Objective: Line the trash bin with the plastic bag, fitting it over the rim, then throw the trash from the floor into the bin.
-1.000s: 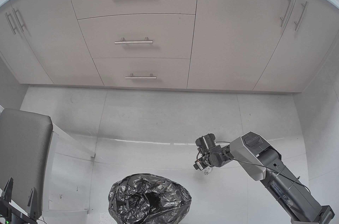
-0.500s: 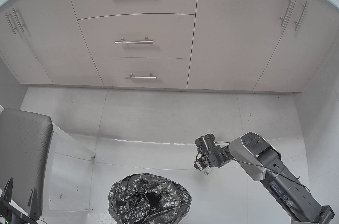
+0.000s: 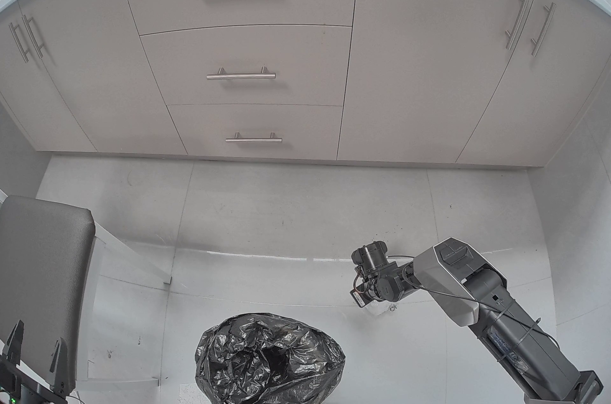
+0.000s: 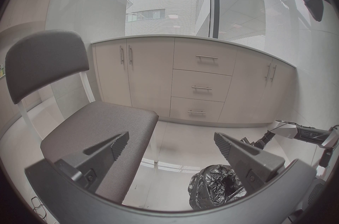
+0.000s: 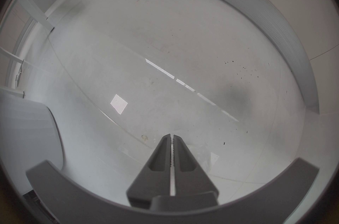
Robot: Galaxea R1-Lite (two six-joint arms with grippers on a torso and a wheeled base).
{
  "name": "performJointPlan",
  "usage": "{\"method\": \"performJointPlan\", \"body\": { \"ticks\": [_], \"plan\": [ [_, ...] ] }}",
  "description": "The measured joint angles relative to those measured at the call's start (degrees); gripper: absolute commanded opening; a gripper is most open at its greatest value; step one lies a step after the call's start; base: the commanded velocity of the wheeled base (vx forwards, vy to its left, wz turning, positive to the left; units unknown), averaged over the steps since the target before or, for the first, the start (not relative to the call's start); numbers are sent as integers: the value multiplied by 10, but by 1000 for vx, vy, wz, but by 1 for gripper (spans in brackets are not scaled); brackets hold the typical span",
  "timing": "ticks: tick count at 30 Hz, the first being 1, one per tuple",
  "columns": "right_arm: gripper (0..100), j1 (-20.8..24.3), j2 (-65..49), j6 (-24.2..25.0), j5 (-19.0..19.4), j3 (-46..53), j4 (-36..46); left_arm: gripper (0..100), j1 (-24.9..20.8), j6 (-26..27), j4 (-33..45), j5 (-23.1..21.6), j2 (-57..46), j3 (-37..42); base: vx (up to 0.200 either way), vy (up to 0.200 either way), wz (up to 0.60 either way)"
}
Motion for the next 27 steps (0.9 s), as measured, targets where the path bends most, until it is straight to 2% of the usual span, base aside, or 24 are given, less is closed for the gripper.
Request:
{"method": "performJointPlan", "body": {
  "ticks": [9,10,22,27],
  "plan": [
    [0,-6,0,5,-25,0,1,100,0,-7,-3,1,0,0,0,0,0],
    [100,-7,0,5,-28,0,1,100,0,-8,-3,1,0,0,0,0,0],
    [100,-15,0,6,-27,0,13,100,0,-8,-3,0,0,0,0,0,0],
    [100,-16,0,6,-21,0,66,100,0,-8,-3,0,0,0,0,0,0]
  ]
}}
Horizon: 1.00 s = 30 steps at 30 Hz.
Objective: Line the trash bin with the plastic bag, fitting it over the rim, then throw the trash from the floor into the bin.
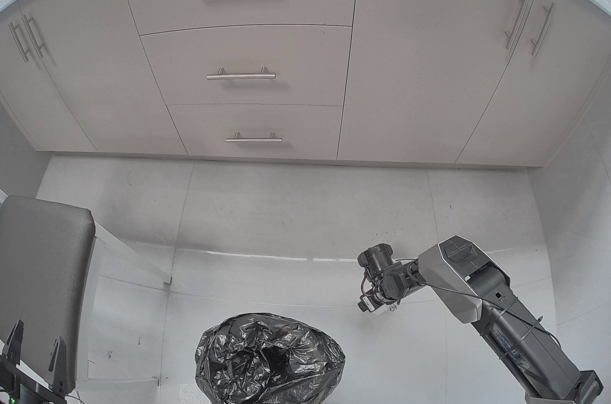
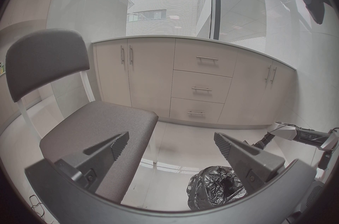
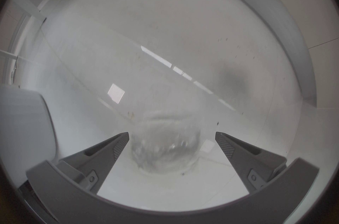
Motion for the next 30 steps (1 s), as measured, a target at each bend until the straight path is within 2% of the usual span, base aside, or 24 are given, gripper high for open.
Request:
{"method": "performJointPlan", "body": {
  "ticks": [5,9,21,22,30],
  "plan": [
    [100,-8,0,0,26,0,46,100,0,1,0,0,0,0,0,0,0],
    [100,-14,0,4,44,0,47,100,0,1,0,0,0,0,0,0,0],
    [100,-11,0,40,64,0,46,100,0,1,0,0,0,0,0,0,0],
    [0,-10,0,40,64,0,46,100,0,1,0,1,0,0,0,0,0],
    [0,-8,0,41,64,0,46,100,0,1,0,1,0,0,0,0,0]
  ]
}}
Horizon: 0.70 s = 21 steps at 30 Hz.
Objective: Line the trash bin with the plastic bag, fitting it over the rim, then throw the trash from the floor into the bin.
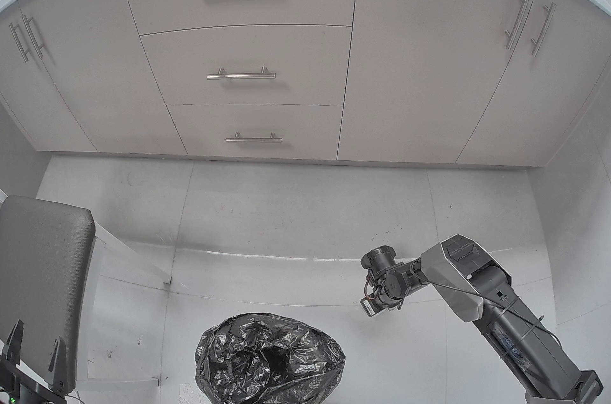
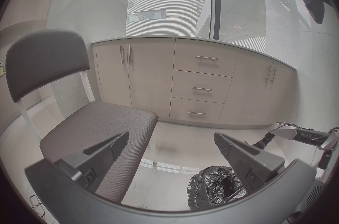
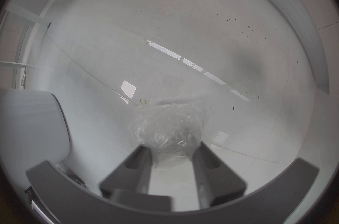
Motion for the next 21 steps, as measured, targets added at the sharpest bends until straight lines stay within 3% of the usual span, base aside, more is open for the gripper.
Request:
{"method": "performJointPlan", "body": {
  "ticks": [9,21],
  "plan": [
    [0,-1,0,0,-11,0,-2,100,0,0,0,-1,0,0,0,0,0],
    [0,-3,-12,-26,-100,0,37,100,0,-1,0,-1,0,0,0,0,0]
  ]
}}
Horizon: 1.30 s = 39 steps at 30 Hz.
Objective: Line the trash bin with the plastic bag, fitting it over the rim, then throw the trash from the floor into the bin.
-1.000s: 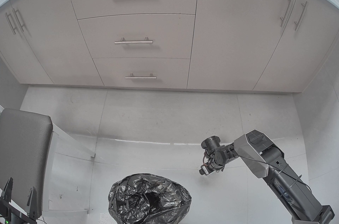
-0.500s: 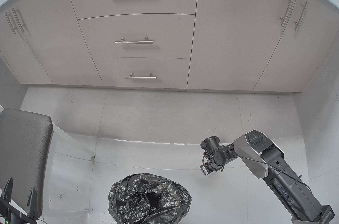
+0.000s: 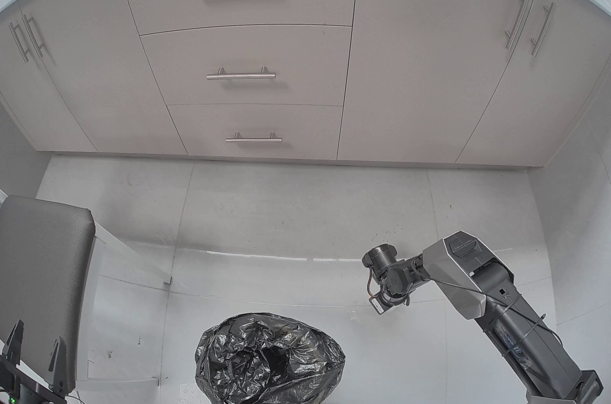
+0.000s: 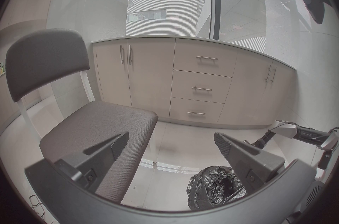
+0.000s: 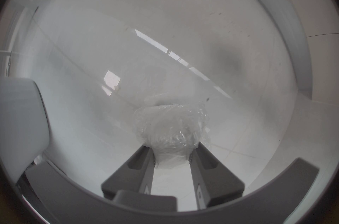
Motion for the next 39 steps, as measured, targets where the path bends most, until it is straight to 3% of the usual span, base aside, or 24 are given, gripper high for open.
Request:
{"method": "performJointPlan", "body": {
  "ticks": [8,18,27,33,39],
  "plan": [
    [0,-7,-106,-6,-17,0,11,100,0,0,0,0,0,0,0,0,0],
    [0,22,-281,-12,-21,0,126,100,0,0,0,0,0,0,0,0,0],
    [0,140,-407,-13,-25,0,214,100,0,-1,0,0,0,0,-133,0,0],
    [0,222,-444,-37,-55,0,227,100,0,-2,0,0,0,0,-200,0,0],
    [0,268,-449,-44,-70,0,229,100,0,-2,0,0,0,0,-200,0,0]
  ]
}}
